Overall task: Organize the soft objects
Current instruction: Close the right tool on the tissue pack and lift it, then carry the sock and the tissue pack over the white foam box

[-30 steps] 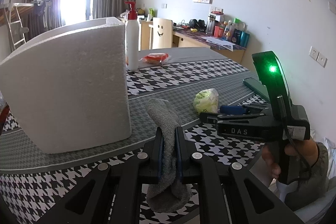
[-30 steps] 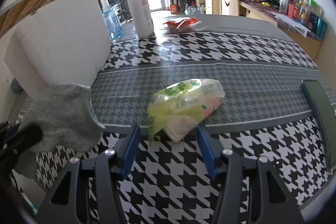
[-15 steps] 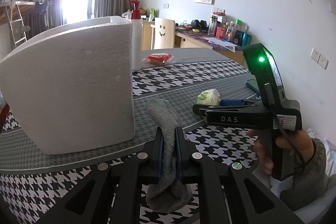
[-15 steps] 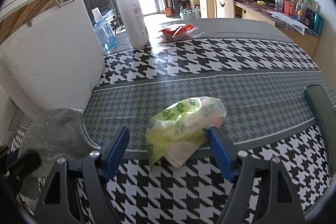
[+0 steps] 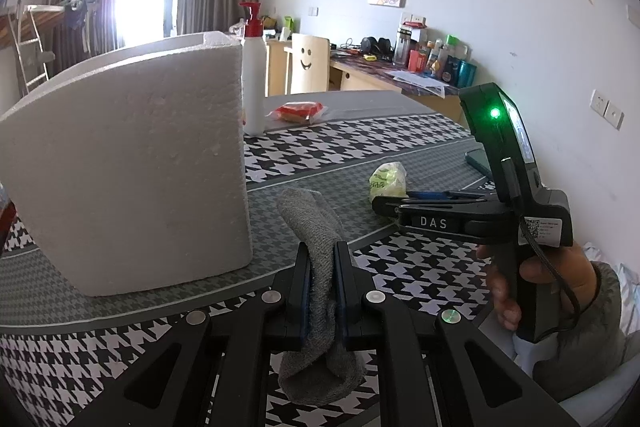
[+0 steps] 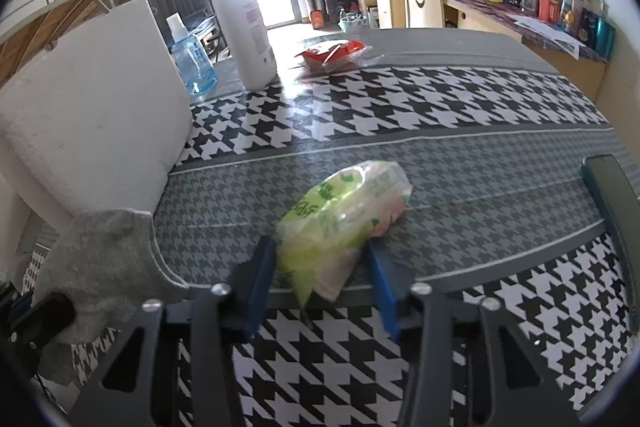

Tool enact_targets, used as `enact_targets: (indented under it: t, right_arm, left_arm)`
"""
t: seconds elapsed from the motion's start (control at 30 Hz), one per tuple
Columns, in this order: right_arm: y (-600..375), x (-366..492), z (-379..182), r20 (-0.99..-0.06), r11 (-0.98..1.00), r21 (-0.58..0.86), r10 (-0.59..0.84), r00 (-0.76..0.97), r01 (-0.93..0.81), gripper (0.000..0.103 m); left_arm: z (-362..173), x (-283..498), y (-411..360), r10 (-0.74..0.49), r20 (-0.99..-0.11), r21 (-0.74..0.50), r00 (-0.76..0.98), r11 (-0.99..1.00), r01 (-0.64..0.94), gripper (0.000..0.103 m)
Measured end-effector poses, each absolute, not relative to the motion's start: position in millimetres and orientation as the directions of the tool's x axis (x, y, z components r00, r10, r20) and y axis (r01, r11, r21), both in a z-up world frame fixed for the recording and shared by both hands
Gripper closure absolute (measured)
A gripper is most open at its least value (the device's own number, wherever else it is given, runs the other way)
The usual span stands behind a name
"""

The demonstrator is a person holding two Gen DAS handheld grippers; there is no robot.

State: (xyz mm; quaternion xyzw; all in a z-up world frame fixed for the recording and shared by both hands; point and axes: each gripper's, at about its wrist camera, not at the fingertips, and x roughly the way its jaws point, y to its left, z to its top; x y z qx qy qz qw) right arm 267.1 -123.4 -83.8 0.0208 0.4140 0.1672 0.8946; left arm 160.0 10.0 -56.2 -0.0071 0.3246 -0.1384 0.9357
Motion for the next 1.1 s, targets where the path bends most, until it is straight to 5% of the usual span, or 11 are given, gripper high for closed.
enact_targets:
  t: [1.1]
  right_arm:
    - [-137.8, 210.3, -30.6, -0.605, 0.921, 0.172, 0.379, 0.701, -0.350, 0.071]
  left_arm:
    - [-16.6, 118.3, 9.4, -0.278, -0.502, -0.059, 0.819, 0.956, 0.288, 0.092]
